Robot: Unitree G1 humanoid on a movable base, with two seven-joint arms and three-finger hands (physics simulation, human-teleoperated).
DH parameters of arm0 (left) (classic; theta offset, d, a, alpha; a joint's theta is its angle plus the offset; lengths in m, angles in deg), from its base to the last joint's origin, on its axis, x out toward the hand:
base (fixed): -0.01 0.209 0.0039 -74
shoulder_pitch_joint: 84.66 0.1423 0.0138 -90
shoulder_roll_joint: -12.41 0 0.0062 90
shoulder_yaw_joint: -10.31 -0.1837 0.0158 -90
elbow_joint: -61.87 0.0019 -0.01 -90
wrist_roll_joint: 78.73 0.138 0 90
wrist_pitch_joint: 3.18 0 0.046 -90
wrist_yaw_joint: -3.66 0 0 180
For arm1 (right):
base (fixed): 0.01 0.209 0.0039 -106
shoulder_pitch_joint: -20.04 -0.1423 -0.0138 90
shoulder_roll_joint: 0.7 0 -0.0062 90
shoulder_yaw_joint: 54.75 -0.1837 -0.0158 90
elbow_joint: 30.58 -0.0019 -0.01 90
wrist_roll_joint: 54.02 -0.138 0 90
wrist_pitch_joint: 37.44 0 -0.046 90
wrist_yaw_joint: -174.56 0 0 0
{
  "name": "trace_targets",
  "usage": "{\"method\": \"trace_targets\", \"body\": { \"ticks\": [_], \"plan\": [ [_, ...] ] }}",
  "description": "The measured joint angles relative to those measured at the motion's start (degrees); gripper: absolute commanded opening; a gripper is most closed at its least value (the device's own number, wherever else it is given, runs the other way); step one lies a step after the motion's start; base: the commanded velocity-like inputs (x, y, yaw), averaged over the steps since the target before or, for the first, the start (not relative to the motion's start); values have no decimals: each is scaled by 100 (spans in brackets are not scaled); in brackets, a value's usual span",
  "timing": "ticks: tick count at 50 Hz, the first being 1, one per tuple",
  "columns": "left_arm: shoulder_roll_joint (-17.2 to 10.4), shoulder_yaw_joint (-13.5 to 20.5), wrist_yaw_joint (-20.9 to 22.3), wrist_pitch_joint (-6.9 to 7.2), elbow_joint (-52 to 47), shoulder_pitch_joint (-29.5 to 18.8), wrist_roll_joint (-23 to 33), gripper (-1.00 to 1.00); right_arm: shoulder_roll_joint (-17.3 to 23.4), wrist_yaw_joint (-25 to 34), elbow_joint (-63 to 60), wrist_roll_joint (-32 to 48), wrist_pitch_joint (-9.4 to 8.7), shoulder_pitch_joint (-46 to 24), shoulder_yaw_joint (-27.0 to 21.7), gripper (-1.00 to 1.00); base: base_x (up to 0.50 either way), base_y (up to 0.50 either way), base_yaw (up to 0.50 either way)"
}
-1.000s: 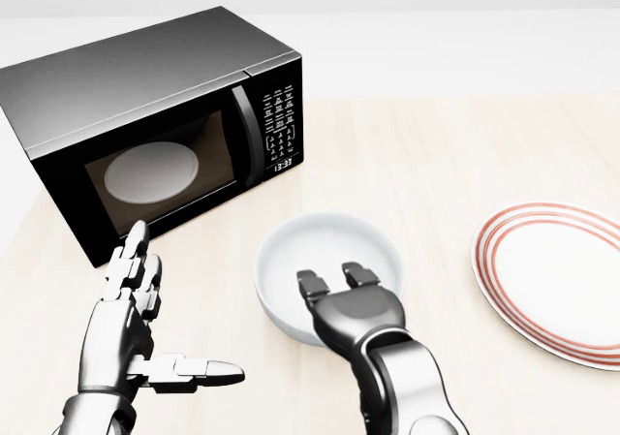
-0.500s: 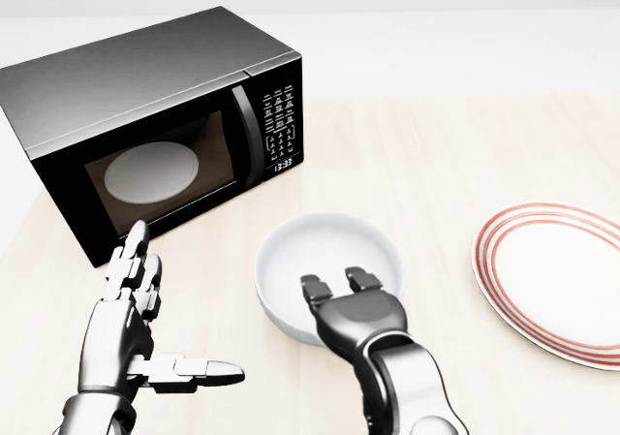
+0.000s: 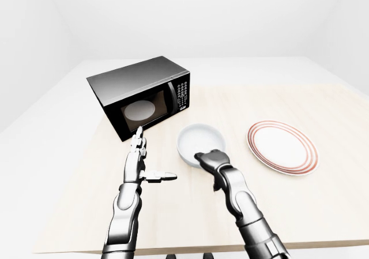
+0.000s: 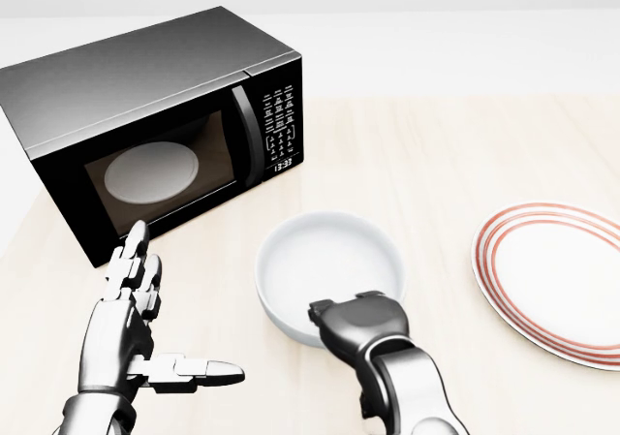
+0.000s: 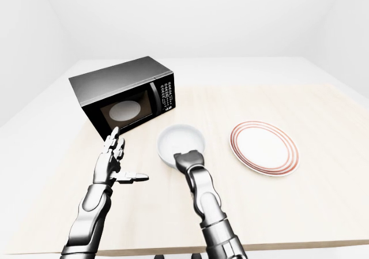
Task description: Pick up the white bowl and put it on the plate.
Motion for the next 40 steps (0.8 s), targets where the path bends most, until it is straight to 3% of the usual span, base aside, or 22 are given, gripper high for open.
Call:
{"method": "trace_targets", "body": {
  "ticks": [26,40],
  "plan": [
    [0,-1,-1,0,1,-1,0,100,-13,-333,142,245,63,-31,24,-100,0,0,0],
    [0,1,-2,1,-1,0,-1,100,-5,-338,61,10,0,-248,-127,-100,0,0,0]
  ]
}}
